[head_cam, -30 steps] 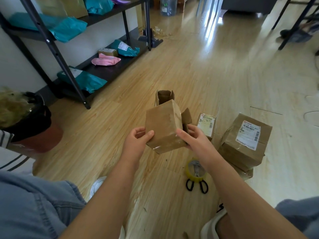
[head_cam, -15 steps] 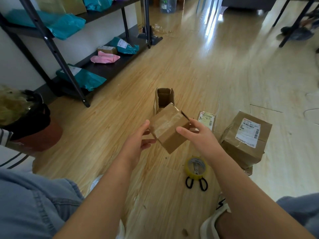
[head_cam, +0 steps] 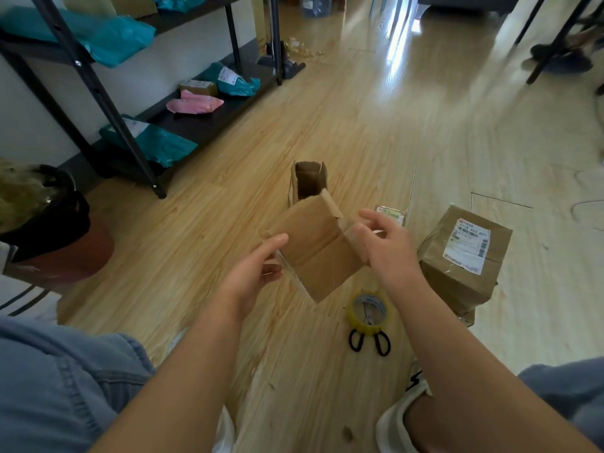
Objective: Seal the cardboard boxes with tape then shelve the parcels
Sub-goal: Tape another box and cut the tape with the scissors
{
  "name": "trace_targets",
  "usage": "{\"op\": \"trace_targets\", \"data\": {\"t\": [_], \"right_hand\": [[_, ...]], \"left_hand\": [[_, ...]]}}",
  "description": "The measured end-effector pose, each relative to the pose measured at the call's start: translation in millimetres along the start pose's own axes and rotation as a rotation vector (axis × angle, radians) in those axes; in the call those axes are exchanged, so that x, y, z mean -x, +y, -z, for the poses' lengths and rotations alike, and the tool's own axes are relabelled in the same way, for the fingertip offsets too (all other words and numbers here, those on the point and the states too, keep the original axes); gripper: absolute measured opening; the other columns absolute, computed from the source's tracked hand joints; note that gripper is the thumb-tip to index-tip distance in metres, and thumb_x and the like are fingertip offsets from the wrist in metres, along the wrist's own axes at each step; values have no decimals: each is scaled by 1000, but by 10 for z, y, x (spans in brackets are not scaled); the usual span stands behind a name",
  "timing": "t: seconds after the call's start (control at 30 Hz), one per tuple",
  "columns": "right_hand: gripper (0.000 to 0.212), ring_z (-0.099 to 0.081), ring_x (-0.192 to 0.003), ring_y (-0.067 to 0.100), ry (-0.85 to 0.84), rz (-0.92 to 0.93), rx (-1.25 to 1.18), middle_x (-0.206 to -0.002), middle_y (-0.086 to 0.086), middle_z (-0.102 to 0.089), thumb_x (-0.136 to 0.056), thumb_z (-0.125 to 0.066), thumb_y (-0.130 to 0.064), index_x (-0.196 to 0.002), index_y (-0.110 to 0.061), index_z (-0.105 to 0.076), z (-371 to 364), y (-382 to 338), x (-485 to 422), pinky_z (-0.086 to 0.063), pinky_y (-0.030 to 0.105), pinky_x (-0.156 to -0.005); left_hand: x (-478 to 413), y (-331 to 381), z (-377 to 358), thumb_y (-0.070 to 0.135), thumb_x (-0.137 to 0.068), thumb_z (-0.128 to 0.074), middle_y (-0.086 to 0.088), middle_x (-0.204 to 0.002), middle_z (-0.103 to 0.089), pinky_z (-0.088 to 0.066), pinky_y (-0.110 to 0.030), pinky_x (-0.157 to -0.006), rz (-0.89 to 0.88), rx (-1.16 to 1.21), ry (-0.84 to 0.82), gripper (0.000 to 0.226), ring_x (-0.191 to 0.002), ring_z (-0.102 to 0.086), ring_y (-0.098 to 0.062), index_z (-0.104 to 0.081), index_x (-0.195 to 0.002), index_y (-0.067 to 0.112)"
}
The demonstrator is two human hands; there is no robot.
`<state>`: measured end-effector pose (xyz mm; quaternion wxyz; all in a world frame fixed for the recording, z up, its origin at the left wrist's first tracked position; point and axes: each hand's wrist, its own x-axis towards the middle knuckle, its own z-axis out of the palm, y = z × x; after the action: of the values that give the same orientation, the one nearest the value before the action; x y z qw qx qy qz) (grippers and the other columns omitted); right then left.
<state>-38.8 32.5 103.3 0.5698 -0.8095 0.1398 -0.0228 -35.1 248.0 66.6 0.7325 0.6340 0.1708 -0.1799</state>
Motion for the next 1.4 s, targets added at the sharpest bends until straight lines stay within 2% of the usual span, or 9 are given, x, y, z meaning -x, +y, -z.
{"op": "trace_targets", "data": {"t": [0.13,0.33,0.57,0.73,0.83,0.93,1.07,1.27,1.4], "right_hand": [[34,-59,-97,11,106,-15,-12,-113,-1,-61,-97,-62,-30,-131,-27,-59,91,28,-55,-43,21,-66],[70,-57,-114,9,-228,-191,-113,-126,-11,-61,-83,-68,-61,-141,-28,-49,43,87,32,-43,27,-83],[50,-65,-105,12,-243,-250,-211,-113,-9,-70,-80,-78,-48,-123,-30,-59,-31,119,53,-50,35,-96],[69,-60,-116,11,-159,-211,-274,-126,-8,-63,-78,-82,-41,-137,-25,-52,-27,111,55,-49,33,-96],[61,-65,-108,14,-101,-193,-325,-116,-2,-67,-81,-82,-27,-135,-20,-54,50,67,17,-51,34,-97],[43,-72,-98,18,-219,-207,-340,-105,1,-75,-82,-81,-19,-122,-13,-65,86,32,23,-57,33,-89],[28,-71,-103,24,-328,-220,-350,-103,5,-77,-82,-79,-11,-109,-8,-72,74,94,-6,-54,40,-98],[36,-69,-110,28,-435,-208,-438,-111,11,-75,-79,-74,-6,-115,-4,-69,73,177,-37,-52,38,-97],[49,-67,-113,28,-495,-181,-491,-118,13,-72,-75,-74,-12,-122,-2,-66,71,209,-50,-50,35,-95]], "left_hand": [[-3,24,47,42,-86,-66,-2,-93,-62,-50,-30,-76,40,182,36,30,-80,-57,-17,-67,-105,19],[19,56,-27,46,-89,-59,-10,-103,-58,-48,-35,-79,75,236,17,44,-85,-55,-23,-64,-116,11],[34,34,-151,55,-86,-64,-1,-117,-69,-52,-38,-95,22,64,22,44,-106,-67,-19,-63,-117,23],[50,60,-219,44,-83,-74,7,-102,-73,-56,-32,-87,-37,43,122,31,-96,-70,-13,-64,-106,26],[35,67,-165,46,-79,-77,4,-109,-73,-54,-37,-94,-60,9,158,40,-101,-69,-15,-64,-110,24],[53,94,-208,47,-76,-78,5,-109,-73,-54,-38,-95,-89,-13,168,43,-101,-68,-13,-65,-110,24],[76,112,-230,52,-71,-81,6,-108,-72,-55,-36,-92,-113,-24,239,51,-98,-69,-12,-66,-111,24],[114,140,-220,53,-70,-81,7,-106,-72,-55,-34,-90,-107,-14,267,52,-97,-68,-12,-66,-111,24],[125,156,-219,49,-73,-81,5,-100,-72,-53,-24,-70,-59,49,255,39,-90,-69,-11,-65,-98,24]]}}
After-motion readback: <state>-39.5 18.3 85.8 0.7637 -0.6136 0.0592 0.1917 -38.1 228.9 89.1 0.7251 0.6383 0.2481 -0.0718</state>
